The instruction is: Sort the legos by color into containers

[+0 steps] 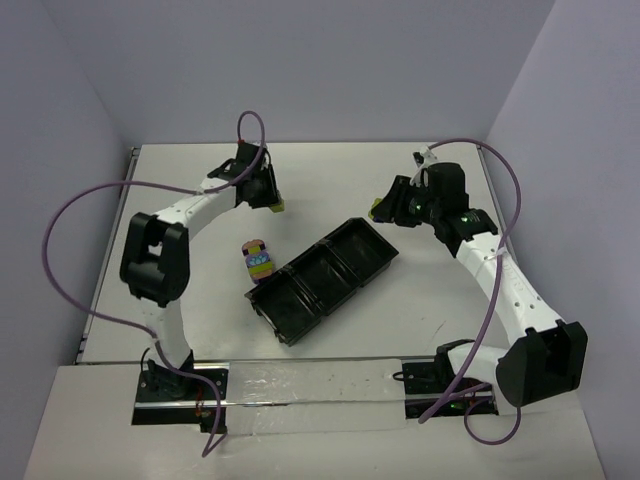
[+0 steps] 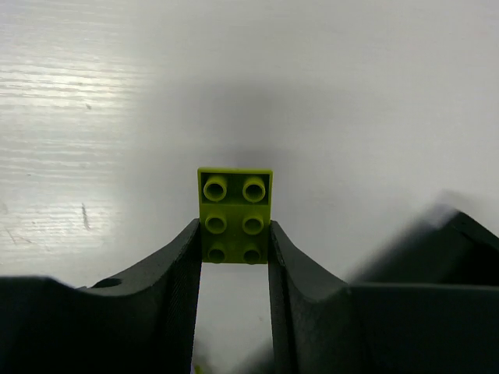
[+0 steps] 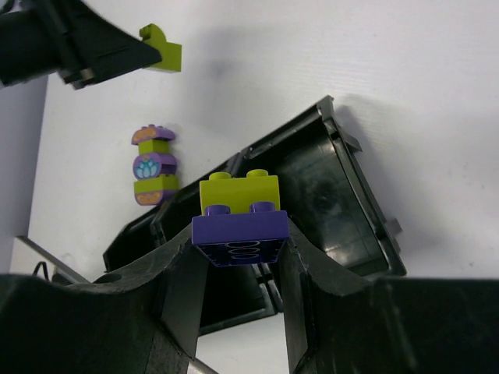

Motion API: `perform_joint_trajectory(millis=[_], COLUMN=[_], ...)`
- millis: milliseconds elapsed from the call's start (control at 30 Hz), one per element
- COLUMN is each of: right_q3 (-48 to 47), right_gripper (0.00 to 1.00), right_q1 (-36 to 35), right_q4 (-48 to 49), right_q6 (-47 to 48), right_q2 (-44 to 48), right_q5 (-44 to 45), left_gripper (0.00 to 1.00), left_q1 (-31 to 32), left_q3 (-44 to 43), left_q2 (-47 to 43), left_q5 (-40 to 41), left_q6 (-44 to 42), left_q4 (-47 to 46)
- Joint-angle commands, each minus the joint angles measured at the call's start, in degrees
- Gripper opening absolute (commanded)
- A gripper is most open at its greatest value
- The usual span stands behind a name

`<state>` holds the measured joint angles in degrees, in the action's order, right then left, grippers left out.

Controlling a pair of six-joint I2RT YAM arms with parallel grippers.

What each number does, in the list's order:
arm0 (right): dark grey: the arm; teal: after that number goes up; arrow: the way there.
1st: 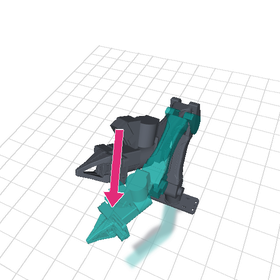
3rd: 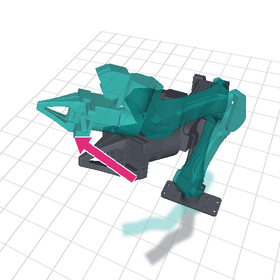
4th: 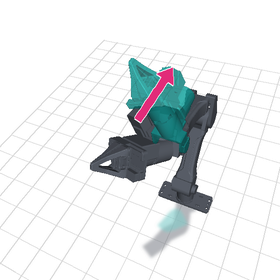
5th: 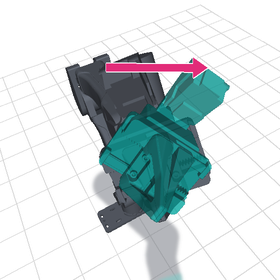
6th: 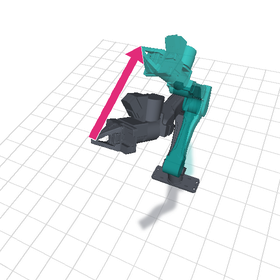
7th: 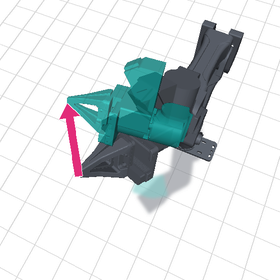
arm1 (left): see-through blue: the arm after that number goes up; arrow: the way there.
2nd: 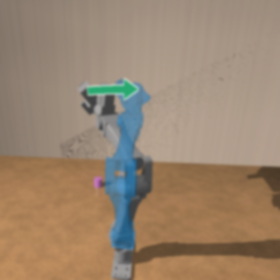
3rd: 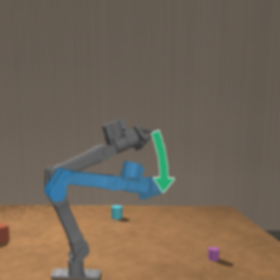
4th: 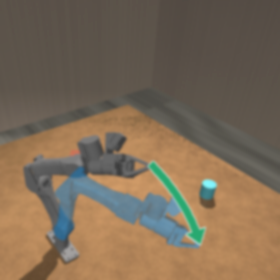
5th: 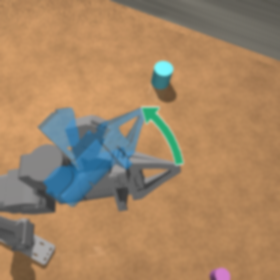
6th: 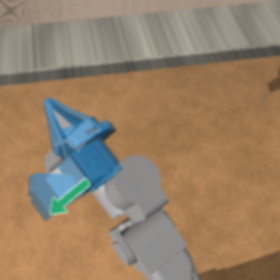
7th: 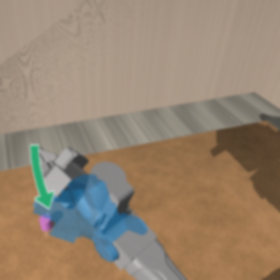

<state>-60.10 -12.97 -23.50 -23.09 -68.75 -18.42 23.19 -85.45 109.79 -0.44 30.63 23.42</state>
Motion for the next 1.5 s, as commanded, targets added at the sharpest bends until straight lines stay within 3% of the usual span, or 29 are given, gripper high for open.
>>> perform_joint_trajectory(millis=[0,267,400,533,600,700,833,900,933,967,1067,1100,1133,1233,1333,1467], right_q3=[0.03,1.18,0.1,-1.42,-2.1,-3.44,-3.95,-3.71,-3.62,-3.44,-2.04,-1.58,-0.96,0.66,0.75,-2.42], right_gripper=[0.0,0.0,0.0,0.0,0.0,0.0,0.0,0.0,0.0,0.0,0.0,0.0,0.0,0.0,0.0,0.0], right_q1=[-0.3,-0.3,-0.3,-0.3,-0.3,-0.3,-0.3,-0.39,-0.38,-0.3,-0.3,-0.3,-0.3,-0.41,-1.13,-3.7], right_q4=[-2.69,-2.05,-2.19,-2.31,-2.34,-2.22,-0.55,2.51,3.75,5.02,11.91,14.68,18.37,27.84,33.15,30.35], right_q6=[1.87,0.95,0.97,1.29,1.56,2.53,2.73,1.91,1.64,1.37,-0.56,-2.27,-3.51,-7.85,-11.8,-9.79], right_q2=[2.65,2.55,1.27,-0.32,-1.09,-1.8,-2.41,-2.62,-2.88,-3.05,-3.32,-3.58,-3.67,-3.44,-3.79,-5.95], right_q5=[3.04,2.78,2.36,0.13,-1.15,-3.5,-9.29,-12.65,-14.67,-16.74,-27.3,-31.52,-35.62,-43.09,-47.45,-51.31], left_gripper=[0.0,0.01,0.22,0.68,0.85,0.99,0.99,0.97,0.96,0.95,0.9,0.9,0.91,0.93,0.93,0.93], left_q1=[2.05,3.23,3.37,3.61,3.61,3.7,3.55,2.9,2.46,2.1,0.36,-0.3,-0.99,-1.46,-0.3,1.51], left_q3=[-7.57,-7.89,-9.18,-9.06,-9.93,-11.12,-13.65,-12.46,-9.45,-7.78,-0.93,1.7,3.61,7.67,10.87,11.13], left_q2=[5.03,10.32,12.03,10.84,9.97,6.44,0.73,-4.52,-6.66,-9.05,-16.81,-18.92,-20.71,-22.62,-23.2,-23.29], left_q5=[15.23,19.85,20.36,19.72,19.46,18.76,17.36,13.32,6.14,5.88,-13.89,-27.58,-35.44,-51.82,-61.07,-61.86], left_q6=[-1.53,0.07,0.11,-0.59,-1.15,-2.07,-3.59,-5.25,-6.21,-6.9,-9.45,-9.78,-9.88,-7.9,-3.55,-1.82], left_q4=[6.54,7.66,10.16,11.31,12.52,14.4,17.35,15.82,13.97,11.75,2.84,-0.65,-4.47,-11.72,-18.88,-22.37])
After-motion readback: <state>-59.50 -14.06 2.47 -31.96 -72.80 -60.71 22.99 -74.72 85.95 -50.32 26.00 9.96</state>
